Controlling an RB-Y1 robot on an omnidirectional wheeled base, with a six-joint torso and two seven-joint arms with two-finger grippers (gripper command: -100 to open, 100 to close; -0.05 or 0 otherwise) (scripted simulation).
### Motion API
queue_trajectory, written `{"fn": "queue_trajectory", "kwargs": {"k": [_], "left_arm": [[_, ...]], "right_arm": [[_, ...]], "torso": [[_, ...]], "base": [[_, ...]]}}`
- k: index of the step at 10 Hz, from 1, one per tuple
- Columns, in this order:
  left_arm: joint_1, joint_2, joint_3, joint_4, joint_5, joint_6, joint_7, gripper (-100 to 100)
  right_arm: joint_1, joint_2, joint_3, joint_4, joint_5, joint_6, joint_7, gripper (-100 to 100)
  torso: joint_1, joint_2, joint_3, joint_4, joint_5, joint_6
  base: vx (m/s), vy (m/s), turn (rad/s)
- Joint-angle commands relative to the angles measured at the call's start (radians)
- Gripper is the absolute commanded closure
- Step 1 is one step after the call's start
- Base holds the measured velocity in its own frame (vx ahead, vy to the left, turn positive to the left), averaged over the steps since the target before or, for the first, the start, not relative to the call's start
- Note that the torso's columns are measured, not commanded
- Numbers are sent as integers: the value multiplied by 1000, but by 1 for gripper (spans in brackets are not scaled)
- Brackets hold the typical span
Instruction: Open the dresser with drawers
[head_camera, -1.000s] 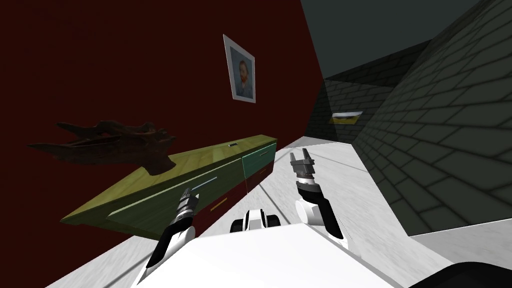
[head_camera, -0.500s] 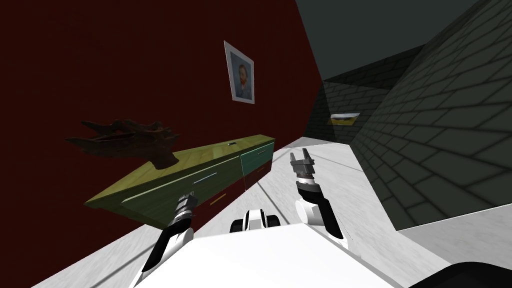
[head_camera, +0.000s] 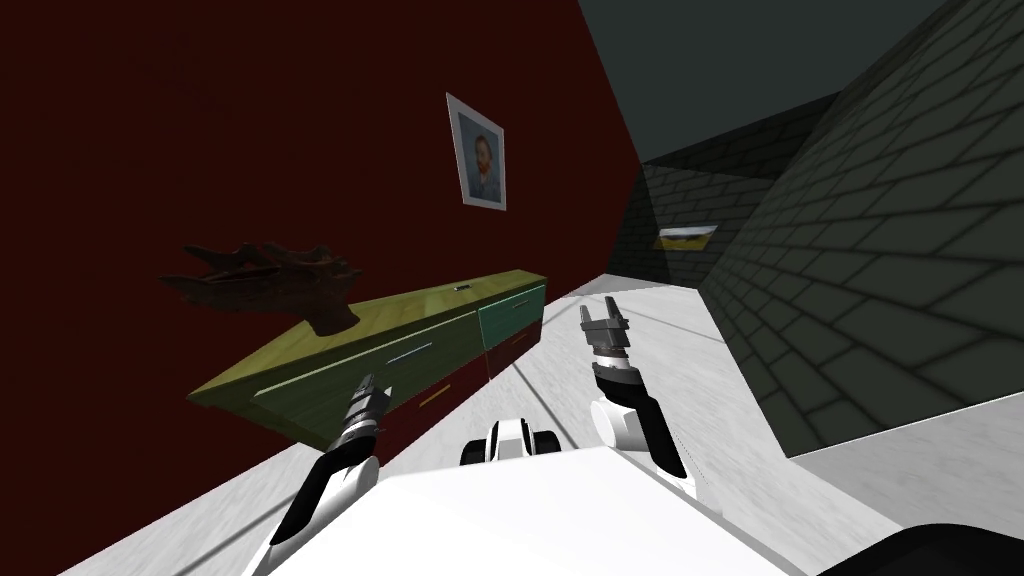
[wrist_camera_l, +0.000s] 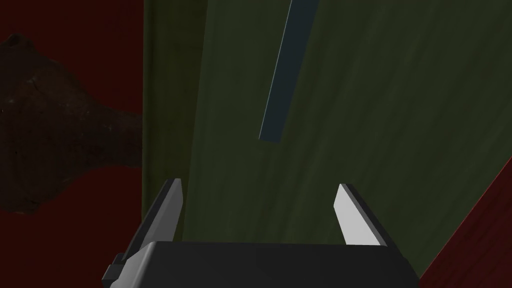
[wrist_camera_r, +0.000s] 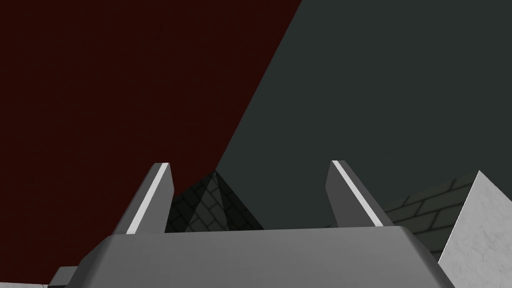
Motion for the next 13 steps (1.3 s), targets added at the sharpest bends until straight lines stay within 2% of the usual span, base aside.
{"fn": "queue_trajectory", "kwargs": {"k": [1, 2, 5, 6, 8, 9, 13], "left_arm": [[-1, 9, 8, -6, 3, 15, 1, -100], [-3, 18, 13, -9, 4, 24, 1, -100], [-9, -38, 18, -4, 4, 38, 0, -100], [-8, -25, 18, -6, 4, 38, 1, -100], [-11, -26, 20, -5, 5, 41, 1, -100], [-12, -26, 21, -5, 5, 42, 1, 100], [14, -27, 14, -40, 11, 49, 3, 100]], "right_arm": [[0, 0, 0, 0, 0, 0, 0, 0], [0, 0, 0, 0, 0, 0, 0, 0], [0, 0, 0, 0, 0, 0, 0, 0], [0, 0, 0, 0, 0, 0, 0, 0], [0, 0, 0, 0, 0, 0, 0, 0], [0, 0, 0, 0, 0, 0, 0, 0], [-1, 0, 0, 0, 0, 0, 0, 0]], "torso": [[-1, -1, 0, 0, 0, 0], [-2, -1, -1, 0, -1, 0], [-3, 6, 4, 2, -1, 0], [-4, 9, 6, 3, -1, 0], [-1, 3, 2, 1, -1, 0], [-2, 3, 2, 1, 0, 0], [-10, 14, 8, 6, -5, -1]], "base": [[179, 62, -8], [191, 53, -8], [131, 44, -5], [29, 5, 0], [80, 43, -9], [7, 5, 1], [-118, -90, 8]]}}
